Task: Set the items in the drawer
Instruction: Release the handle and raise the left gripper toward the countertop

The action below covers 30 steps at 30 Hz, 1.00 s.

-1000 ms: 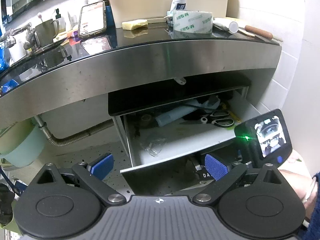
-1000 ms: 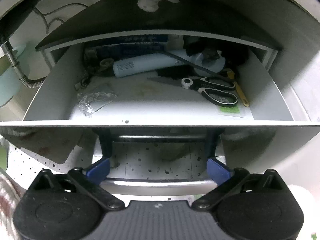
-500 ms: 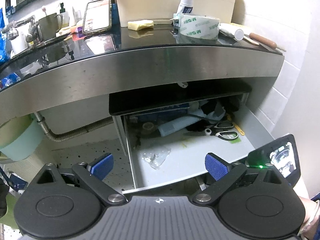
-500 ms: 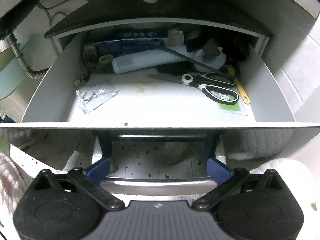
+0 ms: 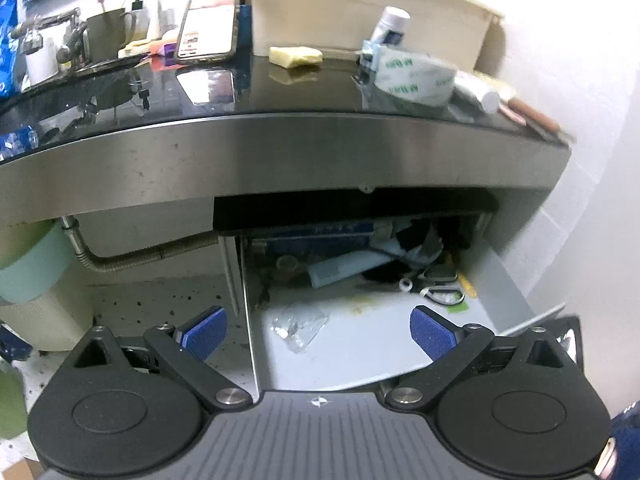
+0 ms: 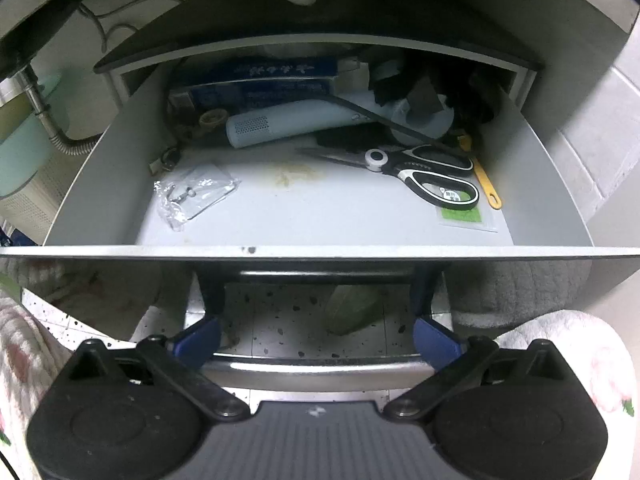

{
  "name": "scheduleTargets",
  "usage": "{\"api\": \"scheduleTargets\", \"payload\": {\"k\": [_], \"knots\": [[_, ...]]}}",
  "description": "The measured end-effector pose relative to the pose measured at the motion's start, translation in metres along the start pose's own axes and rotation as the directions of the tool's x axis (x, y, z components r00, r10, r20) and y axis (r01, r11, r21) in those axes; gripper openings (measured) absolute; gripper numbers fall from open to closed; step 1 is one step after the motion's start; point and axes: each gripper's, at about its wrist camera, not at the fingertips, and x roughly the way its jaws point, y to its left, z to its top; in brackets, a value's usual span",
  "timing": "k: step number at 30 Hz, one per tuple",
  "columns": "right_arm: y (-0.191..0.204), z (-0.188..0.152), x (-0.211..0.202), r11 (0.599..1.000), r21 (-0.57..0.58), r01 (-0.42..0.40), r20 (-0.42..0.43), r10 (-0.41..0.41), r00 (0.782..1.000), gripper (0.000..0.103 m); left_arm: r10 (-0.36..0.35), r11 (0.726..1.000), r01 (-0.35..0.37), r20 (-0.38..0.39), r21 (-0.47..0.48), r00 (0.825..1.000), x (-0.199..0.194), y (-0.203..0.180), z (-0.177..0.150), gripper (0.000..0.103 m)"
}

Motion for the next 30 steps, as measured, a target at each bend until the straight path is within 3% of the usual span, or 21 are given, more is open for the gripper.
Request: {"api": "scheduleTargets", "payload": {"k": [5,11,15,20,23,27,30], "knots": [[0.0,-0.001,0.003,1.0,-0.002,0.001,0.021,-0.001,1.0,0.103,0.008,1.0,-0.008,0.028,-0.014,1.0,-0.004,0.003,0.015,0.099],[-0.005,-0.014,-0.034,1.0,-0.008,0.003,0.131,-0.002,0.991,0.102,0.028,1.0,-0.029,0.086,0.008,0.996,-0.014,-0.004,0.037,0.099],[-0.008,-0.023,-0.058,1.0,-0.011,0.005,0.203,-0.003,0.979,0.103,0.052,0.998,-0.057,0.117,0.04,0.992,-0.019,-0.01,0.055,0.099],[-0.011,-0.03,-0.091,1.0,-0.022,0.002,0.307,0.005,0.952,0.103,0.031,0.996,-0.043,0.139,0.083,0.99,-0.025,-0.02,0.076,0.099],[-0.012,-0.033,-0.111,1.0,-0.028,-0.009,0.367,0.019,0.93,0.103,0.029,0.993,-0.044,0.135,0.11,0.99,-0.027,-0.026,0.089,0.099],[-0.013,-0.038,-0.125,0.999,-0.032,-0.005,0.426,0.018,0.905,0.103,-0.01,0.99,0.0,0.07,0.14,0.998,-0.02,-0.031,0.11,0.099],[-0.018,-0.038,-0.123,1.0,-0.006,-0.007,0.406,0.009,0.914,0.103,-0.02,0.991,0.018,0.019,0.132,1.0,-0.014,-0.033,0.127,0.099]]}}
